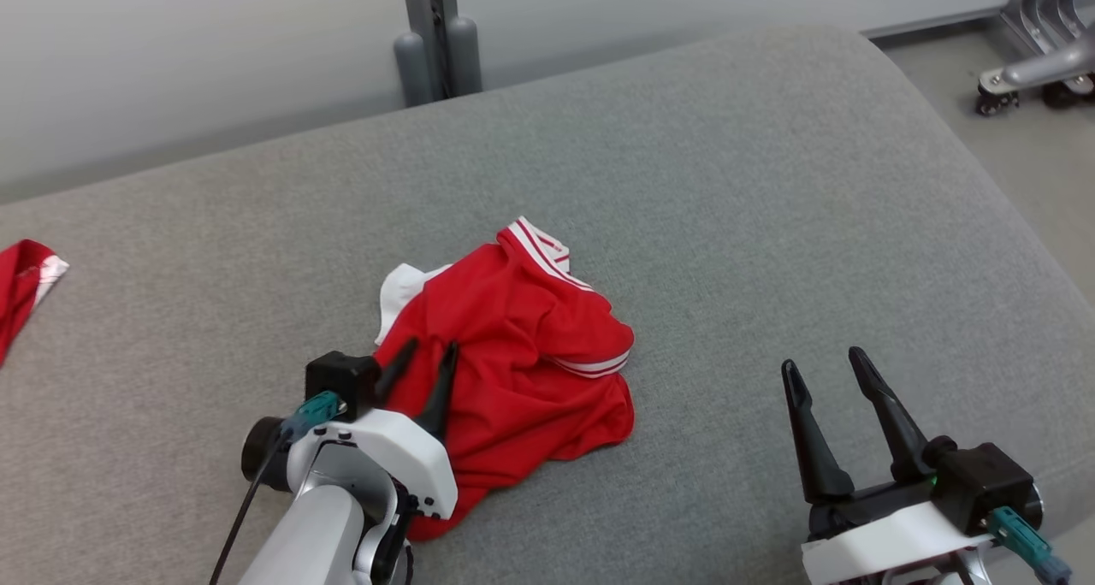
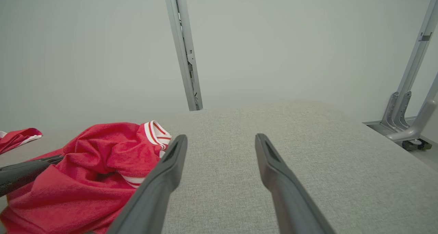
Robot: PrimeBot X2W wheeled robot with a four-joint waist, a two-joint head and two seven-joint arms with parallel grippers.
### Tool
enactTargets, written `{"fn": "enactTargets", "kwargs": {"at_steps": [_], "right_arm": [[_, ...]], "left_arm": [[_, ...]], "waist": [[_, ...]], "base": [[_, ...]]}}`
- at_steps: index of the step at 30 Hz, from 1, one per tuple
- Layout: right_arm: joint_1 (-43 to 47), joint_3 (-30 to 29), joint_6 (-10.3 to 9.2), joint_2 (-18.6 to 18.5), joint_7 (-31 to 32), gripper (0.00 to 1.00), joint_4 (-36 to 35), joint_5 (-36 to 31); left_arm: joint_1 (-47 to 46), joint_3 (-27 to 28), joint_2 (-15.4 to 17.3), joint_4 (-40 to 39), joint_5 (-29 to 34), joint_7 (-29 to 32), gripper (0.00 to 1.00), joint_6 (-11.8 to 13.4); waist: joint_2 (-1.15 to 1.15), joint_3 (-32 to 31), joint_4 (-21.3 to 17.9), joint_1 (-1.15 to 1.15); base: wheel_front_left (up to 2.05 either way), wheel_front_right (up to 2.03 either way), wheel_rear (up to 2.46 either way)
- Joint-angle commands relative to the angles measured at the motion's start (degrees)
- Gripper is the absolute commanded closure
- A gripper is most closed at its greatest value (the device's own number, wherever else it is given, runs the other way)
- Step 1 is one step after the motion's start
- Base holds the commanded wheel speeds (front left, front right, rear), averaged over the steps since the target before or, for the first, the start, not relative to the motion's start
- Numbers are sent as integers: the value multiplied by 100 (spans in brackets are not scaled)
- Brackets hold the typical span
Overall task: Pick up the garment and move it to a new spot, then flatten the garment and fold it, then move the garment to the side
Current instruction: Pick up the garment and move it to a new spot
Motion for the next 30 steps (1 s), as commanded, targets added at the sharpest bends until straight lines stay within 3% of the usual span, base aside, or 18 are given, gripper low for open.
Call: {"fn": "enactTargets", "kwargs": {"at_steps": [1,6,14,16,24,30], "right_arm": [[60,-65,1,-29,-4,0,-75,-86],[211,-321,1,-29,-3,0,-263,-338],[480,-842,1,-52,-4,0,-585,-893],[533,-960,1,-85,-3,0,-570,-944],[755,-1099,1,-79,-3,0,-254,-975],[839,-1081,1,-51,-3,0,-73,-955]], "left_arm": [[-8,-1,17,-74,123,-505,0,154],[466,111,11,-400,136,-1167,0,465],[1830,875,191,-1871,477,-1300,0,1082],[2191,1105,197,-2206,592,-1301,0,1124],[2988,1864,105,-2714,806,-1304,0,602],[3026,2220,36,-2745,881,-1304,0,368]], "waist": [[0,-209,150,0],[0,-559,368,0],[0,-975,912,0],[0,-1041,1044,0],[0,-1156,1518,0],[0,-1202,1622,0]], "base": [[0,0,0],[0,0,0],[0,0,0],[0,0,0],[0,0,0],[0,0,0]]}}
